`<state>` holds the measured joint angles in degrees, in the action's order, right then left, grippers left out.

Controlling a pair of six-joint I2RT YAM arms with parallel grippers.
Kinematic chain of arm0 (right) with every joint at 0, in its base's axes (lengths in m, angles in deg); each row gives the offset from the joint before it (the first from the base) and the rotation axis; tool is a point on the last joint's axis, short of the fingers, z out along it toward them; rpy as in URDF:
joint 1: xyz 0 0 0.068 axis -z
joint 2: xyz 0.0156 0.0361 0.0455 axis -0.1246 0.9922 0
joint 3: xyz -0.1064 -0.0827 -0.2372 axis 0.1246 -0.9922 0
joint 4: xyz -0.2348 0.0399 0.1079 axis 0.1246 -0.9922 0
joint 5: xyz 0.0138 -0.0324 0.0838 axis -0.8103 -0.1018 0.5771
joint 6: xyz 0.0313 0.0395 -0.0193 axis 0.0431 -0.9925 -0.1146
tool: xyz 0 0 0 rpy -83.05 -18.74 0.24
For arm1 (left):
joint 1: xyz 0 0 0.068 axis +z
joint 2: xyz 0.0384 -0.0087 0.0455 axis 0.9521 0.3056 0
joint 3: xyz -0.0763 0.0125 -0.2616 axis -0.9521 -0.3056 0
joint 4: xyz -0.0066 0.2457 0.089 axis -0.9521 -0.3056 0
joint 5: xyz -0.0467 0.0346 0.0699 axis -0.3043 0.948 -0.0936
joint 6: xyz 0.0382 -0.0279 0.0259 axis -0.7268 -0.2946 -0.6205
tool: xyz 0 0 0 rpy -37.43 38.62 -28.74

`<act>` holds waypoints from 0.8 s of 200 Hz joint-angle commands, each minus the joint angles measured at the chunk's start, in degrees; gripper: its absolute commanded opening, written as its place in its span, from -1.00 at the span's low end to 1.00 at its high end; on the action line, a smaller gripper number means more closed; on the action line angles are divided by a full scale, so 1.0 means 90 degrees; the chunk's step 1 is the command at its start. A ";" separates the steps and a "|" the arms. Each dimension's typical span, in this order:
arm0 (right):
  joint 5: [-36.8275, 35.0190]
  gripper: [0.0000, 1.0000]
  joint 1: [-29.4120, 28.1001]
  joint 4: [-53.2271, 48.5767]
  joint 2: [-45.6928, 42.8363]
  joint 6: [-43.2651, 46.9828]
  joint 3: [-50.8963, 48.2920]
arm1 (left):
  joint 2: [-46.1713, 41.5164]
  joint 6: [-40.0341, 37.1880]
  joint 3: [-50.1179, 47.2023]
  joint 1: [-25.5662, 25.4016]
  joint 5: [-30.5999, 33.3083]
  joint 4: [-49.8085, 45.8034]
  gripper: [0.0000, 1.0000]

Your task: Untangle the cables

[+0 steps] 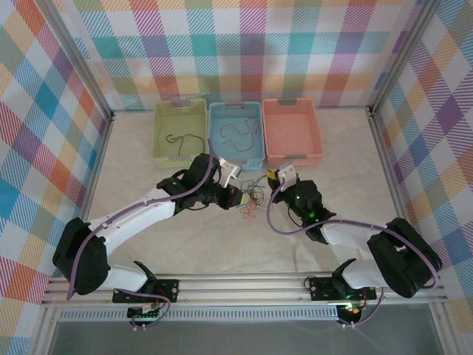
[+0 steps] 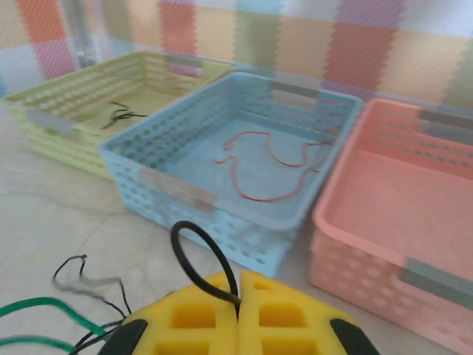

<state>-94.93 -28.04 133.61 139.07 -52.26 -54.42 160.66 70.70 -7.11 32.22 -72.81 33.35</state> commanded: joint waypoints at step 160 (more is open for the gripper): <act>-0.2736 -1.00 0.0794 -0.1423 -0.0596 -0.2473 -0.0121 | -0.5297 0.1555 -0.2175 0.0519 0.6316 0.0043 -1.00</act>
<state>-111.91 -21.99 125.22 134.61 -69.39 -55.75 117.50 81.94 -24.62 35.73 -23.18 32.24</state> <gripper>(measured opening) 0.063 0.049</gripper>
